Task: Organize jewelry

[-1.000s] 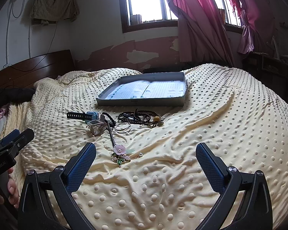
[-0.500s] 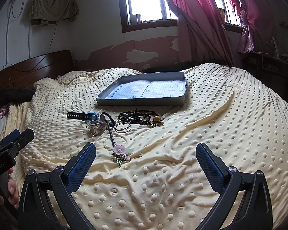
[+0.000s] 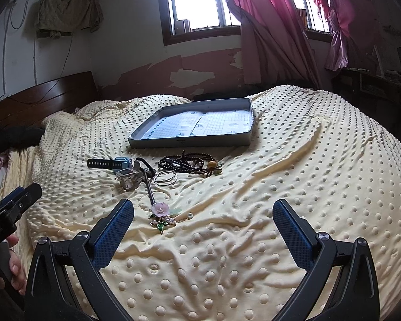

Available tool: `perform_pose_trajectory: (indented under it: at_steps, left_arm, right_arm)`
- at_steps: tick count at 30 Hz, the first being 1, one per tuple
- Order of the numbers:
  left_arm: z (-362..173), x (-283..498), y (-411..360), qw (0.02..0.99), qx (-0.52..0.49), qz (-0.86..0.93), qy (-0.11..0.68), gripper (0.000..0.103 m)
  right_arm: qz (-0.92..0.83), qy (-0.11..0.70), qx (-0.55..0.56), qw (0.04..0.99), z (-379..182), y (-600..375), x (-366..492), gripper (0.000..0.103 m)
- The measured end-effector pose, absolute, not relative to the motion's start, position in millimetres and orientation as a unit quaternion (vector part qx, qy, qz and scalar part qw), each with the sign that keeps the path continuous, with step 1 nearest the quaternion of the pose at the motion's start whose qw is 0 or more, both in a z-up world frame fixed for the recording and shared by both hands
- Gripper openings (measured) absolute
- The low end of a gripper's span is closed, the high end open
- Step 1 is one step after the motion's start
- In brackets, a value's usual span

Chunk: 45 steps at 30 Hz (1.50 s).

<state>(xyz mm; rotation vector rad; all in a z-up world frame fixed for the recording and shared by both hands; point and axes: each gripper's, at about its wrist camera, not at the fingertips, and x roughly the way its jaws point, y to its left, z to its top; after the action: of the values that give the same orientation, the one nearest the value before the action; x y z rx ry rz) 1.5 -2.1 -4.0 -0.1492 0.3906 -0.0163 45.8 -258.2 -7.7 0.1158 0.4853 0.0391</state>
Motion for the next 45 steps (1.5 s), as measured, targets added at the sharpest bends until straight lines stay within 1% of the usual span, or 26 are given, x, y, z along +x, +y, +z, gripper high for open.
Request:
perform_pose_trajectory:
  at_steps: [10,17,19,23,28,30,32,33,35,37,42,44,45]
  left_arm:
    - [-8,11,1,0.973,-0.084,-0.012,0.212,0.103]
    - [-8,37,17,0.969,-0.099,-0.018,0.226,0.103]
    - [-5,45,21,0.968,-0.102,-0.028,0.227,0.103]
    - [-2,63,30,0.963,-0.111,-0.039,0.241,0.103]
    - [-8,94,35,0.948,-0.152,-0.056,0.273,0.093]
    - [-15,100,36,0.941,-0.172,-0.068,0.282,0.089]
    - [-23,102,37,0.937,-0.183,-0.081,0.285,0.088]
    - [-26,103,36,0.937,-0.182,-0.085,0.286,0.088]
    - [-32,106,35,0.936,-0.176,-0.089,0.292,0.088]
    - [-36,113,32,0.932,-0.172,-0.098,0.303,0.087]
    - [-45,132,15,0.927,-0.140,-0.124,0.325,0.087]
    - [-49,138,11,0.926,-0.128,-0.125,0.332,0.087]
    - [-50,141,9,0.925,-0.125,-0.125,0.336,0.086]
  right_arm:
    - [0.009,0.247,0.074,0.966,-7,-268,54,0.102]
    - [0.062,0.306,0.089,0.946,-13,-271,83,0.102]
    - [0.076,0.329,0.076,0.938,-15,-269,93,0.102]
    - [0.100,0.340,0.031,0.934,-19,-254,107,0.102]
    - [0.143,0.375,0.023,0.915,-29,-237,124,0.102]
    - [0.160,0.380,0.009,0.911,-31,-228,127,0.096]
    - [0.180,0.383,-0.001,0.906,-33,-221,131,0.082]
    - [0.186,0.388,-0.003,0.903,-34,-219,133,0.079]
    - [0.194,0.403,-0.002,0.894,-40,-216,140,0.066]
    - [0.200,0.424,0.010,0.883,-49,-215,147,0.060]
    - [0.198,0.437,0.001,0.878,-62,-208,157,0.056]
    - [0.191,0.442,-0.009,0.876,-66,-206,163,0.046]
    - [0.189,0.446,-0.009,0.875,-67,-207,166,0.044]
